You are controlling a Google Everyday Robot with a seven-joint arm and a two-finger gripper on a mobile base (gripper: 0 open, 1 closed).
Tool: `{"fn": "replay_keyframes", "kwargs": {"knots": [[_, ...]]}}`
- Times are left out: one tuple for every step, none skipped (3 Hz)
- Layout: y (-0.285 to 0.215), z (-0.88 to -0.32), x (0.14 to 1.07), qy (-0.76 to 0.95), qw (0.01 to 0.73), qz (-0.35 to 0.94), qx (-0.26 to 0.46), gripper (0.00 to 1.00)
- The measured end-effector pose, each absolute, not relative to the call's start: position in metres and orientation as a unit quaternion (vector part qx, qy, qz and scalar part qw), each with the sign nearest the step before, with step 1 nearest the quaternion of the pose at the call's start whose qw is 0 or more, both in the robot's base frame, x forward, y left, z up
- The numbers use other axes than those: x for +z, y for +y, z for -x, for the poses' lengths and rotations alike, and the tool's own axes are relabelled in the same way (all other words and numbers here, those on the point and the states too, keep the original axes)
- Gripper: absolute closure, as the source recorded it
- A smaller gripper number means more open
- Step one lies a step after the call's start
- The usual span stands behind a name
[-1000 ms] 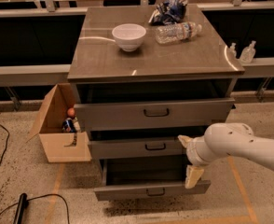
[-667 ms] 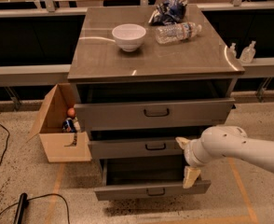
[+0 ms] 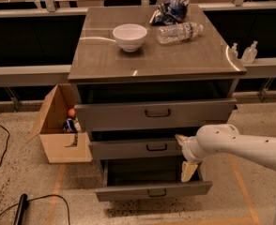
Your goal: Open middle drawer
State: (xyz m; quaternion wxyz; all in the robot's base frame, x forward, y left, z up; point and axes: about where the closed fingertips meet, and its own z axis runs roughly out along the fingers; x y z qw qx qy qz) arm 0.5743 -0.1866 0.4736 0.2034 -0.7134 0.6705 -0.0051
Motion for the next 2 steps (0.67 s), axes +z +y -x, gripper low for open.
{"fn": "replay_keyframes", "kwargs": {"knots": [[-0.190,-0.593,0.462,0.673,0.200,0.713,-0.010,0.00],[-0.193,-0.610,0.450,0.676,0.195,0.711,-0.013,0.00]]}}
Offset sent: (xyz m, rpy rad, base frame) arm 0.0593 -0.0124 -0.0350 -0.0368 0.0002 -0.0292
